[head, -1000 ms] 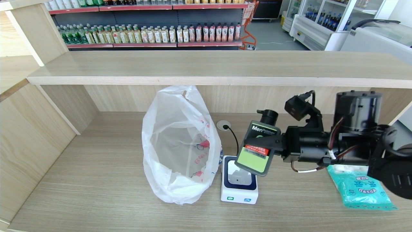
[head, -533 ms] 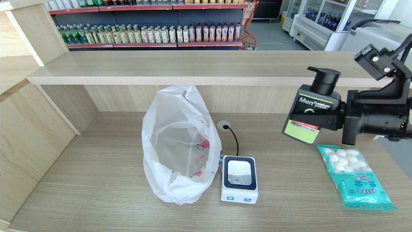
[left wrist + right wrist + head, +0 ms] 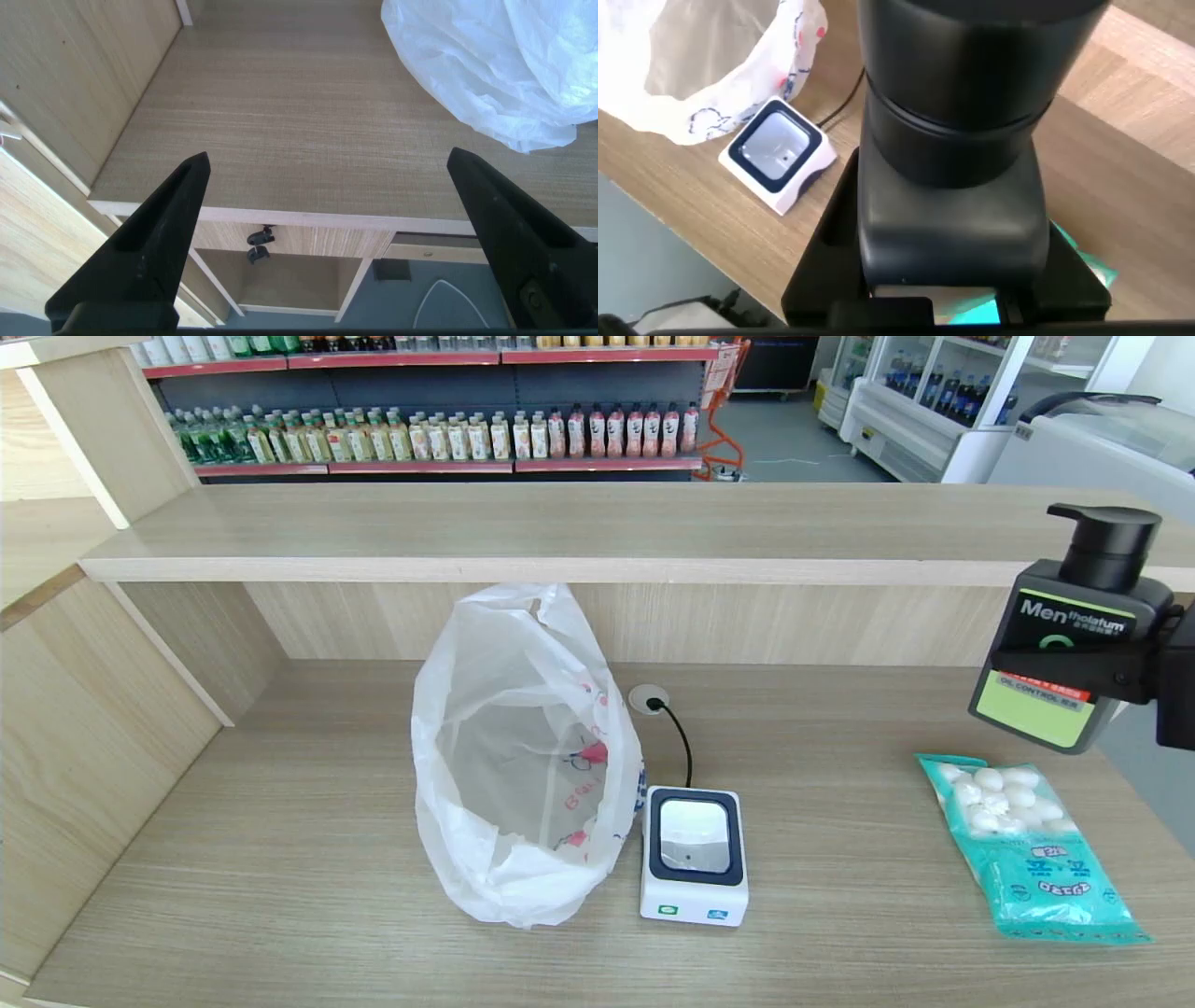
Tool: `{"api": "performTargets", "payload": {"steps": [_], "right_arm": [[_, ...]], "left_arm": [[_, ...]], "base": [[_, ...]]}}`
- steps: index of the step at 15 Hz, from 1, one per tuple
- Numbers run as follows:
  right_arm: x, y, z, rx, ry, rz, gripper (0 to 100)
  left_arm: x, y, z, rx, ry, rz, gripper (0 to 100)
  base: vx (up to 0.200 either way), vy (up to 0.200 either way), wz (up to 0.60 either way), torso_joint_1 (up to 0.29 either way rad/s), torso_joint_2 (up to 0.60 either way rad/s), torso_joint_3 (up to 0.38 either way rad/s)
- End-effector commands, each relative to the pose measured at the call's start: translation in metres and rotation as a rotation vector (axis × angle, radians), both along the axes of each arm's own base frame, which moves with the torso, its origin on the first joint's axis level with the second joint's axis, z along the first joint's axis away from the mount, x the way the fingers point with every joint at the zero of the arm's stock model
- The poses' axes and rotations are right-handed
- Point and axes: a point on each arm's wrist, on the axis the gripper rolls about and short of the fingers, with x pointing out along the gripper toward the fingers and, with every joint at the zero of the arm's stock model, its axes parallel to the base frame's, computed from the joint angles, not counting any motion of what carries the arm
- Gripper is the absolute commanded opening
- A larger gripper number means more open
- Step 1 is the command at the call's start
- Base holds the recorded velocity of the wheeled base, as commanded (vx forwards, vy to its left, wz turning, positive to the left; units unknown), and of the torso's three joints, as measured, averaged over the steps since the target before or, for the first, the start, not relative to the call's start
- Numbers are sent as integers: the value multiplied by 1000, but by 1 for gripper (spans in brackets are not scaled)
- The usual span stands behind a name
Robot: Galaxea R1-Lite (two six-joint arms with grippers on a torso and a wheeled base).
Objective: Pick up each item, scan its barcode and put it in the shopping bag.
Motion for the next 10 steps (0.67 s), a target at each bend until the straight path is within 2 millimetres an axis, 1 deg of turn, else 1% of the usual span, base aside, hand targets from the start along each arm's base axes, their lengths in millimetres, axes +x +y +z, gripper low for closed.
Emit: {"api": "performTargets", "payload": {"steps": [1, 2, 4, 8, 9, 10], "right_arm": [[-4, -3, 2, -38, -32, -50, 0], [-3, -4, 5, -52, -45, -88, 0], [-4, -5, 5, -50, -67, -100, 0], [-3, -5, -4, -36, -117, -98, 0], [-2, -4, -5, -35, -121, -94, 0], [1, 4, -9, -13, -187, -56, 0]], "left_arm": [[0, 0, 0, 0, 2, 1, 100], [0, 0, 0, 0, 0, 1, 100], [0, 0, 0, 0, 2, 1, 100], [0, 0, 0, 0, 2, 1, 100], [0, 0, 0, 0, 2, 1, 100], [0, 0, 0, 0, 2, 1, 100]], "base": [[0, 0, 0, 0, 0, 0], [0, 0, 0, 0, 0, 0], [0, 0, 0, 0, 0, 0], [0, 0, 0, 0, 0, 0], [0, 0, 600, 2, 7, 7], [0, 0, 600, 7, 2, -2]]}}
